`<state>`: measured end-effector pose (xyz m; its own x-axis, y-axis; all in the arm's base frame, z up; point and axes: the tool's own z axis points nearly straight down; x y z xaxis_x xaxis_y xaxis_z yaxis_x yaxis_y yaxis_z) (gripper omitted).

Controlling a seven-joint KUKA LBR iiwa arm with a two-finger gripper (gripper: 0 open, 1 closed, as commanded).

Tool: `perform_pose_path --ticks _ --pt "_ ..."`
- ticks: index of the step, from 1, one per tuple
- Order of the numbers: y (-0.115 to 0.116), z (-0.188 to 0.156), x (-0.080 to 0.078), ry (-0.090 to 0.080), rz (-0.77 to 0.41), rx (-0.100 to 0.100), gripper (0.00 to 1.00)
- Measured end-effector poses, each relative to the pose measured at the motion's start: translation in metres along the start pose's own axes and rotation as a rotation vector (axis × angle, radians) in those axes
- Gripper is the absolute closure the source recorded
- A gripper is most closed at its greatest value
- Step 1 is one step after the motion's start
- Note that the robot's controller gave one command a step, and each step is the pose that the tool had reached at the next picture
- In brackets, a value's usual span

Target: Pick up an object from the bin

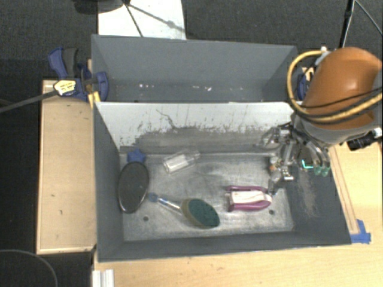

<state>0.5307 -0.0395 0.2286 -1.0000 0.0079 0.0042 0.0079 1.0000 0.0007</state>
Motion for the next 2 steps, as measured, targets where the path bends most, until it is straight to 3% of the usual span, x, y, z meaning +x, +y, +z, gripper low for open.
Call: perform_pose_path --ticks 1,2 --pt "-0.0260 0.1573 0.0107 -0.012 -0.327 0.002 0.00" --pt "-0.0252 0.1544 0.0080 -0.021 -0.330 0.003 1.00"
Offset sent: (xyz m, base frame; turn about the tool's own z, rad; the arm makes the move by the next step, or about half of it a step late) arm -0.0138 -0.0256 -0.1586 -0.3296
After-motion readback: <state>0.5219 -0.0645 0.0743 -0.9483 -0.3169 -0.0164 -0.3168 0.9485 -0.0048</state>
